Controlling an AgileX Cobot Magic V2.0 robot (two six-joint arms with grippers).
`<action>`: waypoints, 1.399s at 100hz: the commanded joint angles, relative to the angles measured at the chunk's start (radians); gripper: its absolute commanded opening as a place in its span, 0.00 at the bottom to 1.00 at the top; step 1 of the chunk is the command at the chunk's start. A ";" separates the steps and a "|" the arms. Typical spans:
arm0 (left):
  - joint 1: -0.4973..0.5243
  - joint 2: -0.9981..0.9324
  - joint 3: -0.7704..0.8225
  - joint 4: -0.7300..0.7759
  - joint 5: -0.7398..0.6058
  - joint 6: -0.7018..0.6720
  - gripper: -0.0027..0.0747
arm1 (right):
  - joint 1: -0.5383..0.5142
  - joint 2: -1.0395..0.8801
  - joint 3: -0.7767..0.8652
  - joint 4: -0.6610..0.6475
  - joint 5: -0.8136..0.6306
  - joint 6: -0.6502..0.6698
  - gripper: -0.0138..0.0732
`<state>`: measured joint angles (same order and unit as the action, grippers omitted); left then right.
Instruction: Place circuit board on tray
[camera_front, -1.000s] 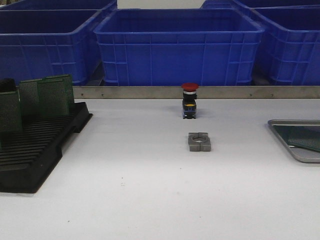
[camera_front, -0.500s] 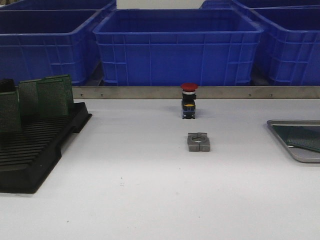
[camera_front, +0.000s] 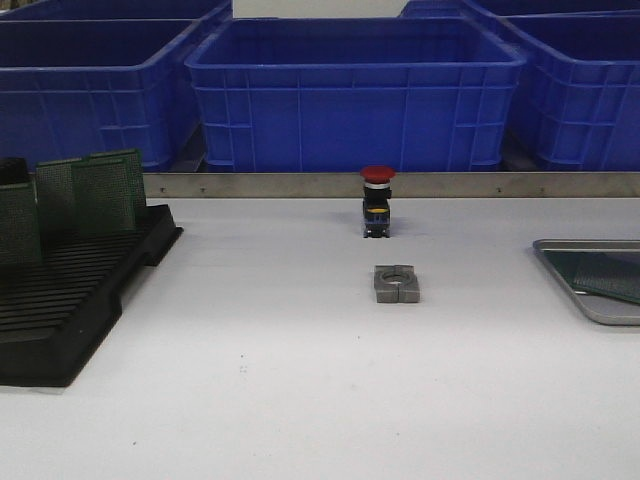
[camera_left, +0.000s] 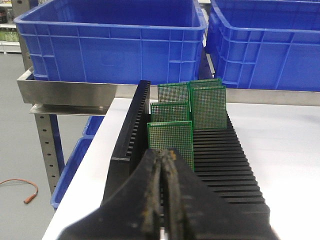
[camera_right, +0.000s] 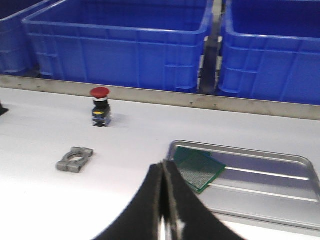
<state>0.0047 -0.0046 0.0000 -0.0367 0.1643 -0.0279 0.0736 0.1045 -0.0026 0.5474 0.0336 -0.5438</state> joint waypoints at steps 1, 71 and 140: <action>-0.008 -0.031 0.049 -0.010 -0.078 -0.007 0.01 | -0.009 -0.017 0.019 -0.301 -0.187 0.274 0.04; -0.008 -0.031 0.049 -0.010 -0.078 -0.007 0.01 | -0.097 -0.142 0.019 -0.593 -0.066 0.553 0.04; -0.008 -0.031 0.049 -0.010 -0.078 -0.007 0.01 | -0.097 -0.142 0.019 -0.593 -0.069 0.553 0.04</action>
<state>0.0047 -0.0046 0.0000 -0.0367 0.1663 -0.0279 -0.0172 -0.0095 0.0277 -0.0373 0.0481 0.0116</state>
